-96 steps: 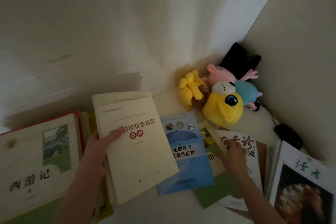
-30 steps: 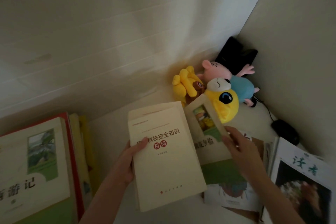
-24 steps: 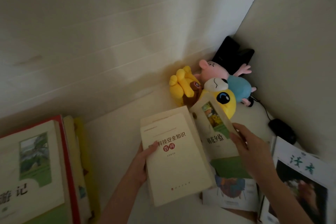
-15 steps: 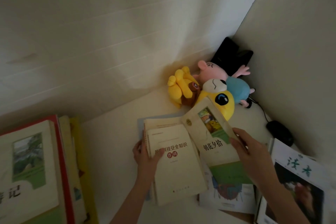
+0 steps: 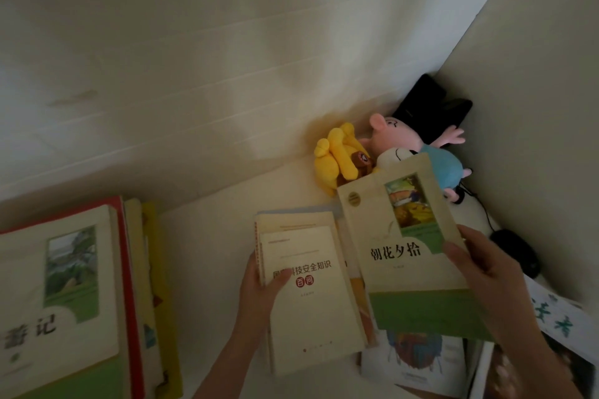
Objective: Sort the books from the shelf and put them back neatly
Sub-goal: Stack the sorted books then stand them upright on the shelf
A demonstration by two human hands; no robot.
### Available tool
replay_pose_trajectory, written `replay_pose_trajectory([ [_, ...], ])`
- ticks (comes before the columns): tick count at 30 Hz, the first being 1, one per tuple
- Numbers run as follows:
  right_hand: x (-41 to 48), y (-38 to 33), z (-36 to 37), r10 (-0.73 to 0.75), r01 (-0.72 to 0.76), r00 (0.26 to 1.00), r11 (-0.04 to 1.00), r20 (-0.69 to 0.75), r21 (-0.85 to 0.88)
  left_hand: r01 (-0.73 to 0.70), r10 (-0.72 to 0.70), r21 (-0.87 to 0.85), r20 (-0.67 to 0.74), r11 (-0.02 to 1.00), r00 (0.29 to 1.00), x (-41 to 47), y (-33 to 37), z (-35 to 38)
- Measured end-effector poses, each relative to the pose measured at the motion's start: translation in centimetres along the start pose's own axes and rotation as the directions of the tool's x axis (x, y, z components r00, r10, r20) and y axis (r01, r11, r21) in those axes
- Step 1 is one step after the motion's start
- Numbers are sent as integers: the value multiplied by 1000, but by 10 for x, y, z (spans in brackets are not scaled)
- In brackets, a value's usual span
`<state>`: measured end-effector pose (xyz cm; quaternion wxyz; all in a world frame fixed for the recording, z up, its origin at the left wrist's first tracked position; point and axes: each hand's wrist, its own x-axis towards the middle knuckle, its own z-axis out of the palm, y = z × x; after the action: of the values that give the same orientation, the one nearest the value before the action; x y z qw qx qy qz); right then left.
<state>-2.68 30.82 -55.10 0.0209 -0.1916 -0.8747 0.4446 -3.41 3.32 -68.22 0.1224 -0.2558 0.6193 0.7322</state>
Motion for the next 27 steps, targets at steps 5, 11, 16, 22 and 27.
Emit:
replay_pose_trajectory([
  [5, 3, 8, 3, 7, -7, 1000, 999, 8, 42, -18, 16, -36, -51, 999, 999, -10, 26, -29],
  [11, 5, 33, 28, 134, -157, 981, 973, 142, 168, -58, 46, -62, -186, 996, 981, -16, 60, -57],
  [16, 5, 56, 95, 252, -305, 912, 944, 323, 126, -150, 148, 6, -207, 989, 967, -26, 80, -60],
  [22, -5, 69, 143, 331, -304, 920, 941, 212, -148, -175, 182, 53, -192, 983, 965, -27, 89, -67],
  [27, -10, 67, 150, 369, -317, 905, 916, 210, -245, -169, 169, 16, -211, 985, 963, -30, 87, -73],
])
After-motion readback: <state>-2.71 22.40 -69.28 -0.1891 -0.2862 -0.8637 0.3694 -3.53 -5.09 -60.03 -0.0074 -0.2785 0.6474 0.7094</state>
